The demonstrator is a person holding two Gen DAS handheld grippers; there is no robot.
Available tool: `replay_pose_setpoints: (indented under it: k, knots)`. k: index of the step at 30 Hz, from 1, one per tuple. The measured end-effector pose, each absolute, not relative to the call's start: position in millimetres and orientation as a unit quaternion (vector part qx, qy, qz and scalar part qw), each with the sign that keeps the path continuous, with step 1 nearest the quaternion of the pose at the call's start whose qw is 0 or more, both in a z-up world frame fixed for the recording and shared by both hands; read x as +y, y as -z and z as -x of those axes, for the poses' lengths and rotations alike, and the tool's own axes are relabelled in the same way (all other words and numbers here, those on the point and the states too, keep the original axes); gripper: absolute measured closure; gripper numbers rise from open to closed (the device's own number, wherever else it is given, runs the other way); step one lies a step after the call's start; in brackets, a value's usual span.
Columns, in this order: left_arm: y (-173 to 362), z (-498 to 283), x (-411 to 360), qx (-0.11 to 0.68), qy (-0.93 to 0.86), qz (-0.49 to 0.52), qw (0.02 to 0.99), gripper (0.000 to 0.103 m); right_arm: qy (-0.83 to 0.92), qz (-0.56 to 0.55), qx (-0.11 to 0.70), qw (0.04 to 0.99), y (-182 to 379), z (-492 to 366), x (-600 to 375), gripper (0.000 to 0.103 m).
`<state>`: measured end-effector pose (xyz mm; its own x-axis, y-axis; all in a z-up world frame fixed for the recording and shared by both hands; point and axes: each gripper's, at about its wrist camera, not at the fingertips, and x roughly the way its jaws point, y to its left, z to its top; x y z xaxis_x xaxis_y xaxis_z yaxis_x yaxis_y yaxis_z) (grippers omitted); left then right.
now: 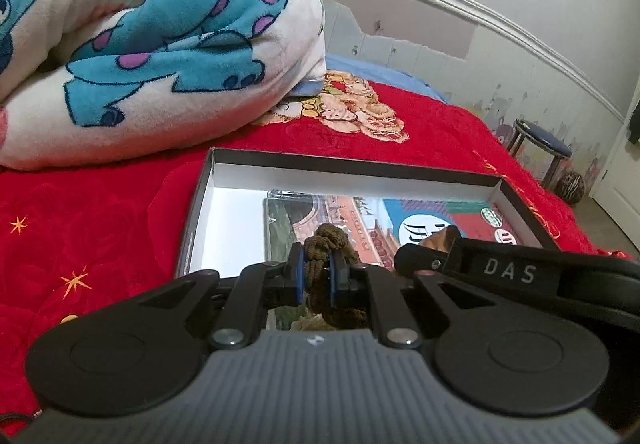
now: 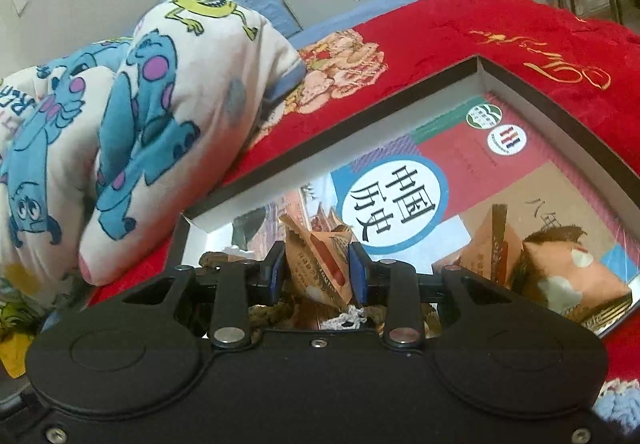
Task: Organize objects
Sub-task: 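Carry both held items over the box lid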
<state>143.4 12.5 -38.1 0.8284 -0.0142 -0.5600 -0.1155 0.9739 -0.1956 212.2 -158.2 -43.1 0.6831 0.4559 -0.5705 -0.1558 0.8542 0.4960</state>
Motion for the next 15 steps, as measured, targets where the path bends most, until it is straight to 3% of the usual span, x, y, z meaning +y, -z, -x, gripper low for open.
replay_pose_setpoints:
  k: [7, 10, 13, 15]
  knots:
    - [40.5, -145.1, 11.6, 0.297, -0.021, 0.106, 0.949, 0.084, -0.170, -0.226, 0.374, 0.884, 49.8, -215.5, -161.8, 0.071]
    - [41.7, -145.7, 11.1, 0.296, -0.025, 0.102, 0.949, 0.072, -0.171, -0.236, 0.376, 0.880, 51.7, -216.4, -164.6, 0.070]
    - [44.2, -146.7, 12.0, 0.303, -0.027, 0.106, 0.947, 0.071, -0.171, -0.242, 0.377, 0.878, 52.5, -217.0, -166.0, 0.070]
    - [45.4, -147.2, 12.7, 0.303, -0.030, 0.110, 0.946, 0.063, -0.170, -0.240, 0.376, 0.879, 52.4, -217.0, -165.8, 0.070]
